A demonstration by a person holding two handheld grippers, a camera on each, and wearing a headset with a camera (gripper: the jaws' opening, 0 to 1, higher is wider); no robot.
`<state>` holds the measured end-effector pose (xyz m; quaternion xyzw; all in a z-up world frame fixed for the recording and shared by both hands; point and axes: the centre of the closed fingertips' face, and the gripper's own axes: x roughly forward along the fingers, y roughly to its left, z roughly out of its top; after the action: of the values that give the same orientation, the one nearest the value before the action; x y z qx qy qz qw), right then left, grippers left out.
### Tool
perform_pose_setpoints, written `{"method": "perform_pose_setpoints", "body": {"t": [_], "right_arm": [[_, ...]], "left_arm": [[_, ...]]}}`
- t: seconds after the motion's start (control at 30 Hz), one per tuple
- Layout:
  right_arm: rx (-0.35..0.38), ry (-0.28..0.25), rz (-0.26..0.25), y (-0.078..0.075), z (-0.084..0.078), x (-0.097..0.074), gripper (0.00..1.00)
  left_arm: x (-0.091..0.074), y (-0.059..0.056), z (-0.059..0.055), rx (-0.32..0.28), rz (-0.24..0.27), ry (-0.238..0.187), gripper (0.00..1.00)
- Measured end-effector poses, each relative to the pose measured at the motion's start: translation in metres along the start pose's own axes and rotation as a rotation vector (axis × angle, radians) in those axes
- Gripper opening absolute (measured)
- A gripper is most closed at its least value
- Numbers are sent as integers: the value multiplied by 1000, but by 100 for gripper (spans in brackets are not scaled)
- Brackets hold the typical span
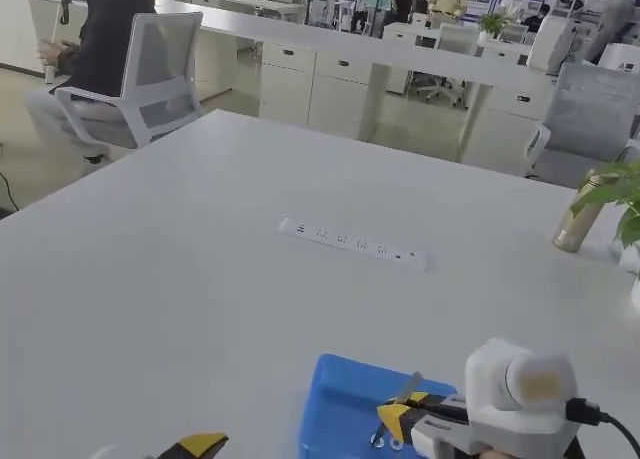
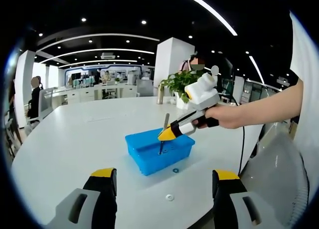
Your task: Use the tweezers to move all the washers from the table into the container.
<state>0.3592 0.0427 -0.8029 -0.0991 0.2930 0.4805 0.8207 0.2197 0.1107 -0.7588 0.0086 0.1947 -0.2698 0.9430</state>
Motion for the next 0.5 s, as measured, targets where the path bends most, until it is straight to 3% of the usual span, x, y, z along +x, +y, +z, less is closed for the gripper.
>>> {"method": "perform_pose_setpoints", "body": {"t": [0.17,0.5], "right_arm": [[-21,7,-4,2,1,-3,3],[-14,-43,-5,5,14,-23,3]], "left_arm": [[0,0,0,3,0,2,79],[0,-1,0,3,-3,0,79]]}}
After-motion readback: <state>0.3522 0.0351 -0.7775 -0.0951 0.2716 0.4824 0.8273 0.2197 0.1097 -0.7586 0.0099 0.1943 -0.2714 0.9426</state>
